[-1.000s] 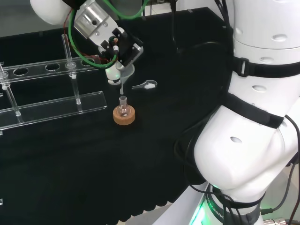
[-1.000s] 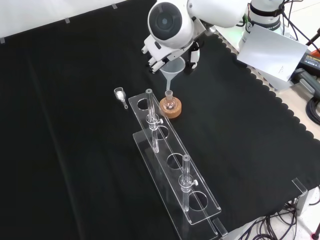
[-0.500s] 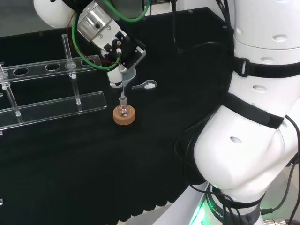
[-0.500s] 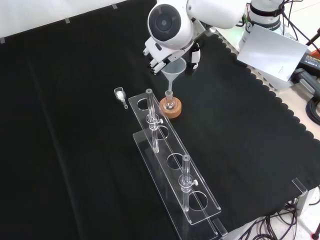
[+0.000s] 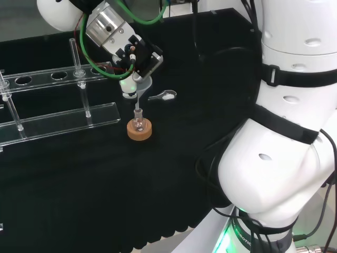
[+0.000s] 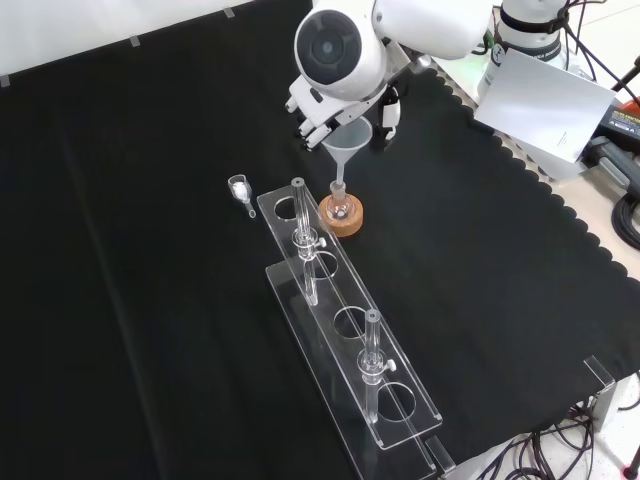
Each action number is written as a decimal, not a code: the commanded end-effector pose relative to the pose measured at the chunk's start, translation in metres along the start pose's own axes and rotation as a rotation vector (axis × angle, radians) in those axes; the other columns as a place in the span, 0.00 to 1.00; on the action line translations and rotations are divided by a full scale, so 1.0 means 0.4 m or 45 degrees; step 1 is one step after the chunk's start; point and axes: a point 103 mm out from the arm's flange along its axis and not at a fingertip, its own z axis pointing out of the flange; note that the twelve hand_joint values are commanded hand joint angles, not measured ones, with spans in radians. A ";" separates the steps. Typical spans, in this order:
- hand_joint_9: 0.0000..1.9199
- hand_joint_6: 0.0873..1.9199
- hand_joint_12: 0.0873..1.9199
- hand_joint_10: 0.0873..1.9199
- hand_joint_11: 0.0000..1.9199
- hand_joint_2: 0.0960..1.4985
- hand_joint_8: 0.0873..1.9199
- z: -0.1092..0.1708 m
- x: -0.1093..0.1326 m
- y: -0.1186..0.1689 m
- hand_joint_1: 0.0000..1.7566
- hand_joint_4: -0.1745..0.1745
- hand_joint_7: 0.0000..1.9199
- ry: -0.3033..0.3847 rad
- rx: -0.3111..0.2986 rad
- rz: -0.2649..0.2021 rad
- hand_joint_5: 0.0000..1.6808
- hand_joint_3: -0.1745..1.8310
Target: Place the funnel on the round-bottom flask.
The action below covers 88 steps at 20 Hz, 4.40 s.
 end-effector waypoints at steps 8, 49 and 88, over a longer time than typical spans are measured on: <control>0.51 0.42 0.67 0.24 0.27 0.41 0.37 0.010 0.003 0.018 0.44 0.40 0.35 0.009 0.007 -0.017 0.33 0.35; 0.51 0.42 0.68 0.24 0.27 0.41 0.37 0.033 0.031 0.055 0.44 0.40 0.35 -0.010 0.070 -0.020 0.33 0.35; 0.50 0.42 0.68 0.24 0.26 0.40 0.37 0.089 0.001 0.086 0.43 0.39 0.34 -0.032 0.097 -0.004 0.31 0.35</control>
